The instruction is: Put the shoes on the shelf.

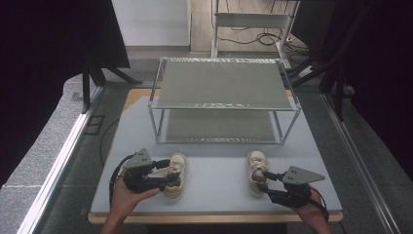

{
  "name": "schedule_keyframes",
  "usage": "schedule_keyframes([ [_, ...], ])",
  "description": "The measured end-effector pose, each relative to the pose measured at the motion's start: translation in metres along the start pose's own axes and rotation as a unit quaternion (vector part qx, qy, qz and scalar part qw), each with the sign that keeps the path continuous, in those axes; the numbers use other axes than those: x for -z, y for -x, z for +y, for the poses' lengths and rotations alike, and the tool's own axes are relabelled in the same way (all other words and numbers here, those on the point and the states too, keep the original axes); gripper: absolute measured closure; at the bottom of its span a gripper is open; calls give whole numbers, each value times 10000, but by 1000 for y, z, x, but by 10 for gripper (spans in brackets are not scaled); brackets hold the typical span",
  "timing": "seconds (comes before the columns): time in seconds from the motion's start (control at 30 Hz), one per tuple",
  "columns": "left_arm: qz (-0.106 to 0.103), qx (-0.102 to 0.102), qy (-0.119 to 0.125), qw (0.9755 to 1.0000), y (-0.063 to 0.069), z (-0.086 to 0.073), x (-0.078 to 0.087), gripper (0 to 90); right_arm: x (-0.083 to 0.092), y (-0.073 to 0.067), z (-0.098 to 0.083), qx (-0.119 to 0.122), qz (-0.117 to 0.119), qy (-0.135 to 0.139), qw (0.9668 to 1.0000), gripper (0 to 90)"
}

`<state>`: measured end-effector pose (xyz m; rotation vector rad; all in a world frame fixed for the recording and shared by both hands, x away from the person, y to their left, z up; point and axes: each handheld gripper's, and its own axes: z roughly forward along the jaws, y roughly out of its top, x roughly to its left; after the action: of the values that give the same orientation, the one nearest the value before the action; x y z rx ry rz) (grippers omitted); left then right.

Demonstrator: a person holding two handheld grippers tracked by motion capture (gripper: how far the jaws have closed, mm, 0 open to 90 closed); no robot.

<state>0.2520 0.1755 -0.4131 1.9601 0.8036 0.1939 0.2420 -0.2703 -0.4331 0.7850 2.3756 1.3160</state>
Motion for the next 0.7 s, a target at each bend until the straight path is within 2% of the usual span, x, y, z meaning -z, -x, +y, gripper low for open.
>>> schedule_keyframes([
  [0.1, 0, -101, -136, 9999, 1, -1, 0, 388, -3, 0, -1, 0, 44, -52, 10000, 517],
  [0.13, -18, -255, -275, 9993, 3, -1, 0, 388, -5, 1, -1, -1, 87, -111, 9999, 517],
  [0.17, -18, -255, -275, 9993, 3, -1, 0, 387, -5, 0, -1, 10, 92, -128, 9999, 517],
  [0.23, -146, -446, -473, 9978, 7, -1, 1, 384, -6, 1, -1, 24, 123, -172, 9998, 517],
  [0.33, -229, -582, -717, 9955, 8, -3, -2, 378, -7, 2, -1, 12, 167, -205, 9997, 517],
  [0.37, -229, -582, -717, 9955, 8, -3, -2, 378, -7, 2, -1, 12, 167, -205, 9997, 517],
  [0.43, -313, -661, -951, 9928, 9, -5, -5, 377, -8, 4, -2, 13, 193, -239, 9995, 518],
  [0.47, -313, -661, -951, 9928, 9, -5, -5, 376, -9, 4, -2, 16, 189, -254, 9995, 518],
  [0.5, -351, -716, -1093, 9908, 10, -7, -9, 376, -9, 5, -2, 8, 205, -259, 9995, 518],
  [0.63, -372, -805, -1354, 9868, 11, -10, -15, 378, -11, 7, -2, 23, 236, -303, 9993, 519],
  [0.67, -372, -805, -1354, 9868, 11, -10, -15, 380, -11, 7, -2, 23, 236, -303, 9993, 519],
  [0.7, -386, -861, -1466, 9847, 12, -11, -17, 385, -12, 8, -1, 14, 264, -321, 9991, 521],
])
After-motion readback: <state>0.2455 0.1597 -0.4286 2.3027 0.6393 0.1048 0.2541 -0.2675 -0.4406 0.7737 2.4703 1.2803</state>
